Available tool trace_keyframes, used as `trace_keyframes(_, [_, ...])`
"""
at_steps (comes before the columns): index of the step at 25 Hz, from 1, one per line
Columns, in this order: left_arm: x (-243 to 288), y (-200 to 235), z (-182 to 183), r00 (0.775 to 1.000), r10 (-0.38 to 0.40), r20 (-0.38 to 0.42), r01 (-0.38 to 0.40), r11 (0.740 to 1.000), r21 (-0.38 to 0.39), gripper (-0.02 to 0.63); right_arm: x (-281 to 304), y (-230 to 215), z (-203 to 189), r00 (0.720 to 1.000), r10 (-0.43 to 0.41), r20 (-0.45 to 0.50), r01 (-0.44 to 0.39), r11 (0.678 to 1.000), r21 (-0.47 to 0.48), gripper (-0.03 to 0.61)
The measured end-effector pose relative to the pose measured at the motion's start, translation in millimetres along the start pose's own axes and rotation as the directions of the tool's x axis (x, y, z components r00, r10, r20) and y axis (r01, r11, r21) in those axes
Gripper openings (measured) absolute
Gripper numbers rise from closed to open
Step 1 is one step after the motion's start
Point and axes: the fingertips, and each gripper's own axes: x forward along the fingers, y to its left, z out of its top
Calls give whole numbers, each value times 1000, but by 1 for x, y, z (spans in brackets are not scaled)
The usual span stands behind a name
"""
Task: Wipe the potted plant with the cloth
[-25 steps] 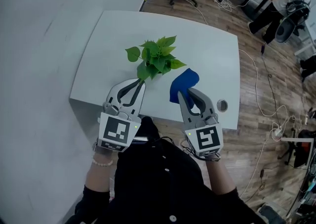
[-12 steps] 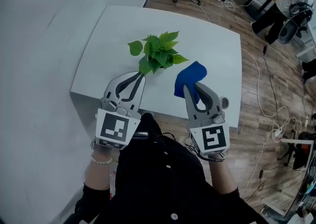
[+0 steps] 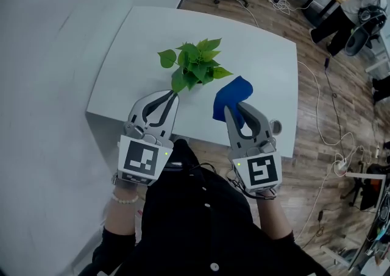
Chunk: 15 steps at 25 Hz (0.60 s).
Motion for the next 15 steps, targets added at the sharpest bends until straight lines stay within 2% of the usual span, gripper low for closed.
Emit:
trace_keyframes(5, [0,-2,0,999,-25,25,23,998,56,29,-1,6,0,999,26,-36,-28,999,-46,75])
trace_keyframes(8, [-2,-2,1,1000,-15,20,14,999,38,29,-2,8,1,999,27,-36,-29,998,-51,75])
trace_keyframes(15, [-5,0,1,999,-27,34,26,998,58,29,-3,13,1,998,31,-46,-34,997,-63,75])
